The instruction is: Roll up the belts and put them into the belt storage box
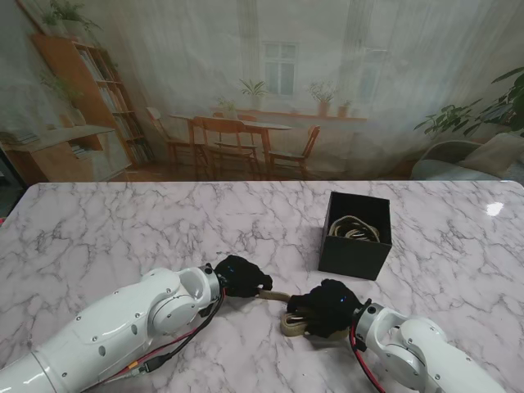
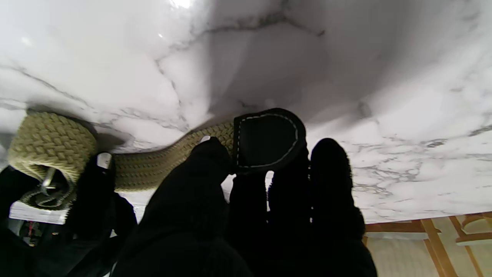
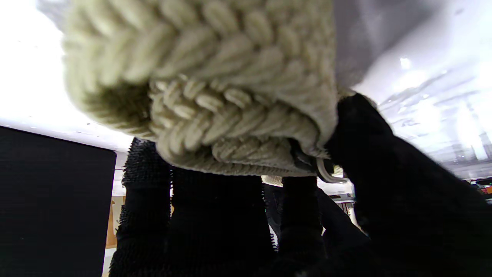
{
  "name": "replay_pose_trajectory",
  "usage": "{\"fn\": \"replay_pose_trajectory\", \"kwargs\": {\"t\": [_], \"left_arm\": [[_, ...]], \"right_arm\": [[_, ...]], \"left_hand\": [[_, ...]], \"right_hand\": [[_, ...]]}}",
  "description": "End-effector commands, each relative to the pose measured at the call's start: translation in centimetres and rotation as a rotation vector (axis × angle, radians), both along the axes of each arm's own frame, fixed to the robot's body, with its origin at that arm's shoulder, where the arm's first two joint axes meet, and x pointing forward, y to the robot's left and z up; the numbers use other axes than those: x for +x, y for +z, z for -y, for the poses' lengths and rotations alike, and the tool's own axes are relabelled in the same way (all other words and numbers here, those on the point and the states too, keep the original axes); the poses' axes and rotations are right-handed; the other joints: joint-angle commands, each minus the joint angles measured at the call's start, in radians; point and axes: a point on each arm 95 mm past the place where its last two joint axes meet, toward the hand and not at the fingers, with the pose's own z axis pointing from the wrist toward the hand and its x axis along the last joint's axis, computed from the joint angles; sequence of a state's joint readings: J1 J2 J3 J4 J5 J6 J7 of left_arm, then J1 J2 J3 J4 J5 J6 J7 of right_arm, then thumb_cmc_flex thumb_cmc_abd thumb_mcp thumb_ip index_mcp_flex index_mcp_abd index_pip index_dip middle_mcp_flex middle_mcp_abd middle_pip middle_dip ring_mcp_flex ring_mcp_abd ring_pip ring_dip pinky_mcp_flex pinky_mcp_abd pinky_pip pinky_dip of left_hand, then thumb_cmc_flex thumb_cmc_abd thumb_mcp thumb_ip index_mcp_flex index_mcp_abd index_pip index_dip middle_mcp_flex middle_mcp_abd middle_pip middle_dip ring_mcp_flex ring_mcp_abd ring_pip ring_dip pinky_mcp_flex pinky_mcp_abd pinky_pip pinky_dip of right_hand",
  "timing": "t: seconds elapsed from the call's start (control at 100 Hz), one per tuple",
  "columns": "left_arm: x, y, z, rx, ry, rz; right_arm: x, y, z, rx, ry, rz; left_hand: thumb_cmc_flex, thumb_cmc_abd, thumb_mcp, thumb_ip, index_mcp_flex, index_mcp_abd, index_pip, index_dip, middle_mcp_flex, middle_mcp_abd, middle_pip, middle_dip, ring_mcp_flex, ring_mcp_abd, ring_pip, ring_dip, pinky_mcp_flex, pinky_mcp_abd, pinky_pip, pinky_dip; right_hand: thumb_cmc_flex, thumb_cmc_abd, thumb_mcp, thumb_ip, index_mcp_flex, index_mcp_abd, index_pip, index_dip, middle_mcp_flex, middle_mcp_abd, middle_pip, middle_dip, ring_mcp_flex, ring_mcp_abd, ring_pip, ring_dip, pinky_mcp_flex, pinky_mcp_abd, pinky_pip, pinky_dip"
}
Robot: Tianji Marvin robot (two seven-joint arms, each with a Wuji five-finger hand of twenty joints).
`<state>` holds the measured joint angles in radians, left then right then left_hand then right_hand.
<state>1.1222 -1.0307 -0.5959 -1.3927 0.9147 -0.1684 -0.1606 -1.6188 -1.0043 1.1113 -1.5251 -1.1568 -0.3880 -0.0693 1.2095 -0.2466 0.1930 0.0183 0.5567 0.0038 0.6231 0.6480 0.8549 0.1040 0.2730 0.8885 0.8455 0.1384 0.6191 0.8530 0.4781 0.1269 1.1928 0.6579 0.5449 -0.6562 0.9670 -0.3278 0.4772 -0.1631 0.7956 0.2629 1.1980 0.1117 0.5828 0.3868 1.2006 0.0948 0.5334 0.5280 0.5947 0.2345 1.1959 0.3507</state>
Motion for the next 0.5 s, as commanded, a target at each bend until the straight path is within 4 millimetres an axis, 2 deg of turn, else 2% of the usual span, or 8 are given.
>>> {"fn": "replay_pose_trajectory", "kwargs": {"t": [0.0,0.1,0.31,0.49], "left_arm": [[0.0,-0.4,0.1,0.010,0.013,-0.012],[-0.1,-0.4,0.1,0.010,0.015,-0.003],[-0.2,-0.2,-0.3,0.014,0.024,0.012],[-0.1,0.0,-1.5,0.030,0.059,0.026]], "right_arm": [[-0.9,-1.5,0.3,-0.023,-0.007,-0.040],[-0.9,-1.5,0.2,-0.022,-0.008,-0.041],[-0.9,-1.6,0.2,-0.022,-0.010,-0.041],[-0.9,-1.6,0.3,-0.025,-0.014,-0.040]], "left_hand": [[0.081,-0.026,0.022,-0.027,0.079,-0.019,0.128,0.025,0.071,0.000,-0.005,0.030,0.062,-0.003,0.059,0.029,0.051,-0.022,0.073,0.028],[0.081,-0.030,0.020,-0.023,0.116,-0.029,0.184,0.020,0.100,0.004,0.002,0.030,0.093,0.005,0.074,0.036,0.080,-0.020,0.094,0.033],[0.075,-0.042,0.033,-0.015,0.137,-0.038,0.225,0.016,0.120,0.020,0.023,0.033,0.125,0.008,0.097,0.048,0.115,-0.034,0.123,0.039],[0.067,-0.044,0.053,-0.020,0.133,-0.045,0.252,0.026,0.119,0.006,0.038,0.047,0.129,0.004,0.112,0.060,0.118,-0.039,0.127,0.041]], "right_hand": [[0.101,0.047,0.128,0.069,0.075,-0.018,0.077,-0.009,0.074,-0.185,0.018,-0.006,0.002,-0.095,-0.025,-0.025,-0.002,-0.010,0.013,0.010],[0.100,0.048,0.127,0.069,0.076,-0.015,0.078,-0.010,0.074,-0.184,0.018,-0.006,0.002,-0.094,-0.025,-0.025,-0.002,-0.010,0.013,0.010],[0.101,0.049,0.128,0.070,0.076,-0.014,0.080,-0.014,0.074,-0.184,0.019,-0.007,0.002,-0.093,-0.025,-0.025,-0.002,-0.009,0.013,0.009],[0.101,0.049,0.127,0.070,0.076,-0.012,0.081,-0.016,0.075,-0.184,0.020,-0.007,0.002,-0.093,-0.025,-0.026,-0.002,-0.008,0.013,0.008]]}}
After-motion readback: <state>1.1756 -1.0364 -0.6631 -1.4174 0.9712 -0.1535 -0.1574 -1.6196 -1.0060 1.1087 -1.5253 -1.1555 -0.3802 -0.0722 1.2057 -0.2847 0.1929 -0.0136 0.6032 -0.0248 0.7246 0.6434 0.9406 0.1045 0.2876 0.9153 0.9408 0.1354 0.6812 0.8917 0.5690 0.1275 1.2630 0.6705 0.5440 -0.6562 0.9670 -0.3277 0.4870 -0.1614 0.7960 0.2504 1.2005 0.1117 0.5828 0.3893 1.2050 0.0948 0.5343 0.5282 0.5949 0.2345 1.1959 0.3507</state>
